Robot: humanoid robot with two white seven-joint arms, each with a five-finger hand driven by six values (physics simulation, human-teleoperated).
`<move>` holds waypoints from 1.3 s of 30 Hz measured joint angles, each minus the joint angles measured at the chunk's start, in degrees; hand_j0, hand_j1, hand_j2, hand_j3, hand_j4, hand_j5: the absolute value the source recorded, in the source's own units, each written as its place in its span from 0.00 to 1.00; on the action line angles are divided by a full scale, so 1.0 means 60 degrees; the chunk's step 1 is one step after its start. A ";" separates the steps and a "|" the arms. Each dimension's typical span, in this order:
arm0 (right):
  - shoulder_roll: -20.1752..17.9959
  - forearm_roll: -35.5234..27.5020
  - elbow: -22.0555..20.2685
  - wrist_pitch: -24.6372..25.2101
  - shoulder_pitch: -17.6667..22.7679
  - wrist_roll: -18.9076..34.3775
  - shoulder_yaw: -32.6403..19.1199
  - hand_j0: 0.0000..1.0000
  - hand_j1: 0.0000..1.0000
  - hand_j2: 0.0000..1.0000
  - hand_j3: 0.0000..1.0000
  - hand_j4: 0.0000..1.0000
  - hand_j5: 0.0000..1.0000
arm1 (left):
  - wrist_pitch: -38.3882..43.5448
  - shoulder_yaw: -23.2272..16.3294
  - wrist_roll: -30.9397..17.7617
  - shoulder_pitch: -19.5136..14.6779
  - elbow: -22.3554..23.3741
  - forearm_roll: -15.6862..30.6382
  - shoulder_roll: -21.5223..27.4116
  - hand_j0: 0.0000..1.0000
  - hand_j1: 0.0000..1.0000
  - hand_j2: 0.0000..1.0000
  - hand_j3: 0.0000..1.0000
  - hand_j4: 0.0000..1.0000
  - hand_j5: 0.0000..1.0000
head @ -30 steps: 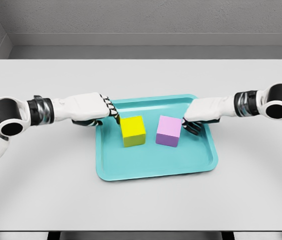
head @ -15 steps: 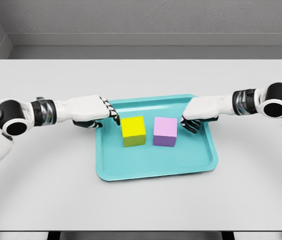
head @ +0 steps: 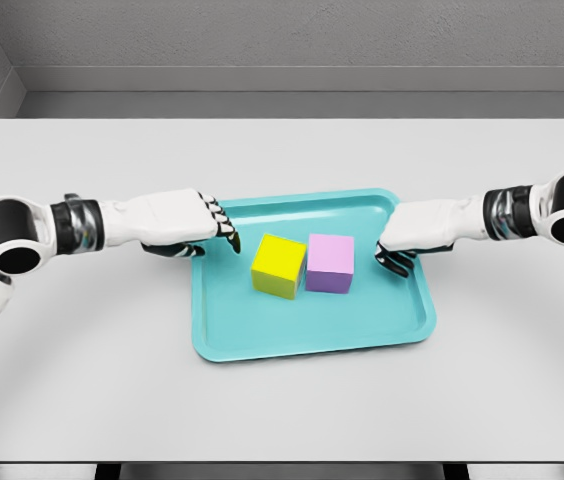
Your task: Push two cubes
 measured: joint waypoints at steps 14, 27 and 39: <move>0.0844 0.0013 0.1072 0.0000 -0.0718 0.0000 -0.0081 0.12 0.12 0.12 0.12 0.12 0.12 | 0.0000 -0.0673 0.0000 -0.0058 -0.0260 -0.0036 0.0115 0.65 0.65 0.65 0.65 0.65 0.65; 0.1509 0.0085 0.1601 -0.0002 -0.0938 0.0000 -0.0070 0.11 0.11 0.11 0.11 0.11 0.11 | 0.0016 -0.0844 0.0003 -0.0073 -0.0253 -0.0015 -0.0072 0.64 0.64 0.64 0.64 0.64 0.64; 0.1605 0.0106 0.1644 -0.0002 -0.0894 0.0000 0.0022 0.11 0.11 0.11 0.11 0.11 0.11 | 0.0003 -0.0887 0.0001 -0.0058 -0.0233 0.0034 -0.0123 0.64 0.64 0.64 0.64 0.64 0.64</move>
